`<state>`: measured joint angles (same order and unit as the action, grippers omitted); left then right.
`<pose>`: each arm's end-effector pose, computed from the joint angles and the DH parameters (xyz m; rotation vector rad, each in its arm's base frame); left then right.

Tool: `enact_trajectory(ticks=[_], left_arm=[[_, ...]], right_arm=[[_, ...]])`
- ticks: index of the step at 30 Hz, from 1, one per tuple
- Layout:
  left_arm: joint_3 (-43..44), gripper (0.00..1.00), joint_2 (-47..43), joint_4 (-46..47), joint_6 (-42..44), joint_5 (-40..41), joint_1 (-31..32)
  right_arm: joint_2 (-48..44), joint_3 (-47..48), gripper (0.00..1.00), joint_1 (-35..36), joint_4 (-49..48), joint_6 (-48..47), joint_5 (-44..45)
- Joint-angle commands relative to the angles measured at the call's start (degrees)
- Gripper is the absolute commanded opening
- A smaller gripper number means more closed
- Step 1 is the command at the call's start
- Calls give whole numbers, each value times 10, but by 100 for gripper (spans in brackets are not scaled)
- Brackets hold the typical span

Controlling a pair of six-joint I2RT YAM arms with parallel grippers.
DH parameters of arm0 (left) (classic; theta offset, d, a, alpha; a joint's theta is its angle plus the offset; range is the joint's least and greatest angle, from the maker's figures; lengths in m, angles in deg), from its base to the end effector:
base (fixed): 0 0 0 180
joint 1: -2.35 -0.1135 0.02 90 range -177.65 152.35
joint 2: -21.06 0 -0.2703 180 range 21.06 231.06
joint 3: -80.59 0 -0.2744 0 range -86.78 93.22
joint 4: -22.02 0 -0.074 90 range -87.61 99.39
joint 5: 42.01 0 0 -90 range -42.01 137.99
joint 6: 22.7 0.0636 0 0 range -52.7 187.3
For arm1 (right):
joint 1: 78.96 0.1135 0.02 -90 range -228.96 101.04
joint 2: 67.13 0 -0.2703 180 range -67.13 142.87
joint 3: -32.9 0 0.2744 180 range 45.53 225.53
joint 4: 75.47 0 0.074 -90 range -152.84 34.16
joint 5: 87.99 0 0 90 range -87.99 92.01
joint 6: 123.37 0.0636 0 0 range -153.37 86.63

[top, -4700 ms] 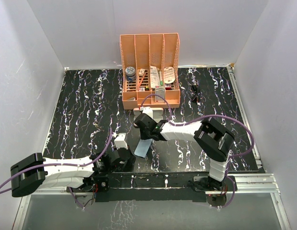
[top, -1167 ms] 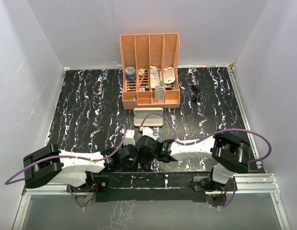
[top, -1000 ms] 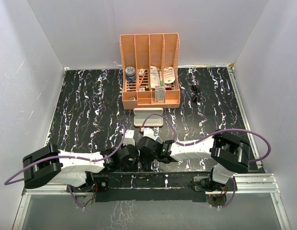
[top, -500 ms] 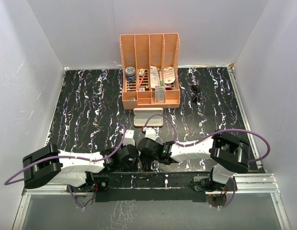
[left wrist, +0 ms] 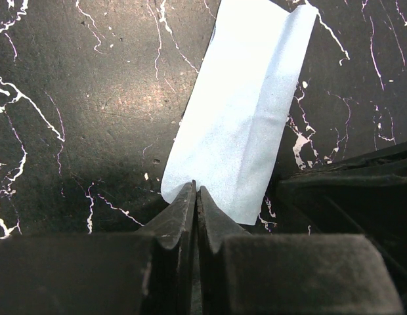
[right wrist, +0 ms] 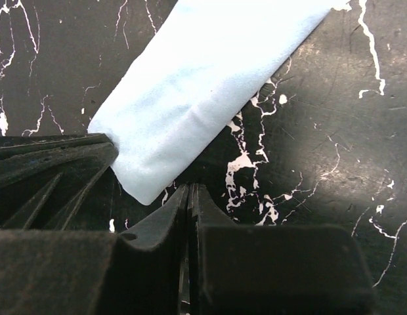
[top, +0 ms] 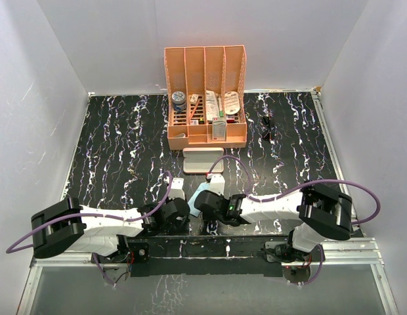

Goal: Organize the sunglasses
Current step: Adjust the glasses cleaning cloth at the center of the board.

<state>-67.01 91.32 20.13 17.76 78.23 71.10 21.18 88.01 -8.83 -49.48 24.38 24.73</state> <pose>0.1185 -0.2163 0.1171 0.0921 2.2135 -0.5803 0.1283 0.2828 0.1195 -0.1334 2.5282 0.4026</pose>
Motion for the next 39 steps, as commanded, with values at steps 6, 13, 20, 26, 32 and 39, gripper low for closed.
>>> enact_trajectory(ticks=[6, 13, 20, 26, 32, 39], left_arm=[[-4, 0, 15, -23, 3, -1, 0], [-4, 0, 14, -24, 2, -4, 0], [-4, 0, 10, -25, 2, -4, 0], [-1, 0, 10, -27, 2, -5, 0], [-2, 0, 6, -31, 2, -5, 0], [-1, 0, 5, -32, 2, -4, 0]], right_arm=[[-33, 12, 2, 2, 34, -9, 30], [-55, 39, 2, -2, 10, -50, 50], [-36, 41, 2, -38, -32, -75, 17], [-4, 57, 2, -45, -48, -86, 8], [16, 62, 2, -52, -70, -86, -14], [32, 52, 1, -52, -71, -86, -41]])
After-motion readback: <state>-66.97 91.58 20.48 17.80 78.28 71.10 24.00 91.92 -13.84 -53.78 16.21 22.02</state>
